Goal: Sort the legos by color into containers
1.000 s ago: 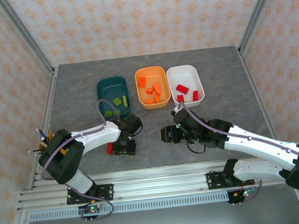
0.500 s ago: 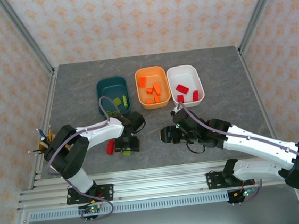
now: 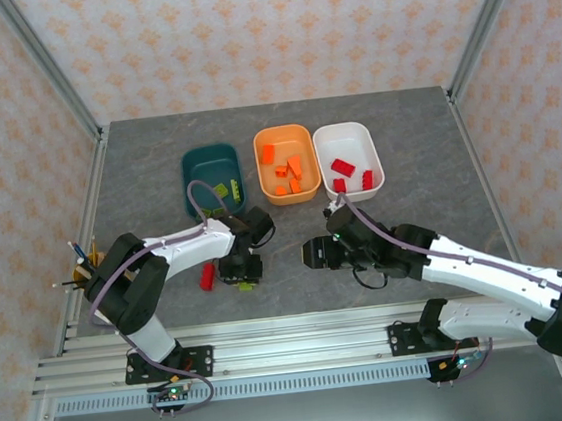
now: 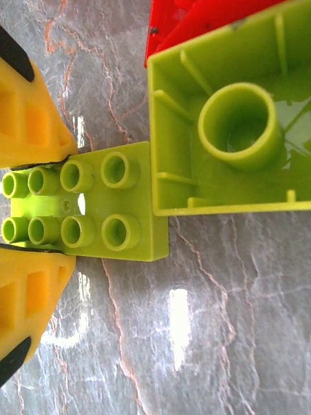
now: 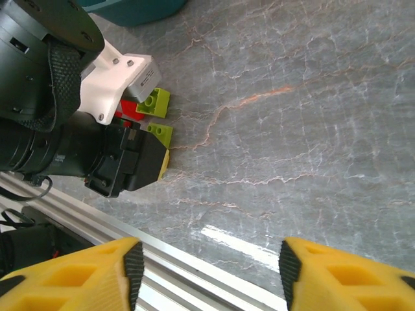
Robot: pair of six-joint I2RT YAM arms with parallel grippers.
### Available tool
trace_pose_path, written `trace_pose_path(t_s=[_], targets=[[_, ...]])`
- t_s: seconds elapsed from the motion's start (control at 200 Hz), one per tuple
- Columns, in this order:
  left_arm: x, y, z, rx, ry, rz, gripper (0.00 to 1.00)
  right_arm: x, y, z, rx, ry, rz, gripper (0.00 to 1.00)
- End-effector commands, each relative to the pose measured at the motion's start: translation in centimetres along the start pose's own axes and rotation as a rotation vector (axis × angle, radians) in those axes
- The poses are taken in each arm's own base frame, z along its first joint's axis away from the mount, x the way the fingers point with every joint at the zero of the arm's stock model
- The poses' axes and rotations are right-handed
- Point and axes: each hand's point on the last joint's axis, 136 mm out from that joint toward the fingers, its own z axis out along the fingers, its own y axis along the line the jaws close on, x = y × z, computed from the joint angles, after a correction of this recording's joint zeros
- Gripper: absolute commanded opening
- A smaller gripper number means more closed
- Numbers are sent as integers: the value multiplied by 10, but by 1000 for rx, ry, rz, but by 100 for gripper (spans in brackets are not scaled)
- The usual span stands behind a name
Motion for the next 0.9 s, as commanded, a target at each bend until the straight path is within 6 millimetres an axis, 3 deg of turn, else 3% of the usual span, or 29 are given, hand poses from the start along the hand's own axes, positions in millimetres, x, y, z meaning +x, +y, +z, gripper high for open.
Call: trace_pose_path(t_s=[0.0,0.21,0.415,0.575,0.666,0.721,0.896], targets=[[-20,-8,1,21,-84,-10,22,-5,-16,-7,30,-47,26,67],[-31,-18,-40,58,-143,-18,22,-13,-27,-1,-70,-41,169,78],[-52,-18,-99,98,-211,-43,22,-34,3,-2,-256,-65,207,88],[-85,4,-140,142,-263,-111,22,-56,27,6,-308,-78,185,90],[-109,20,-155,143,-291,-138,22,-77,43,14,-328,-117,181,90],[-123,29,-160,136,-300,-140,22,-93,57,16,-354,-146,171,90],[-173,58,-157,84,-321,-198,22,-133,89,48,-323,-164,143,87]])
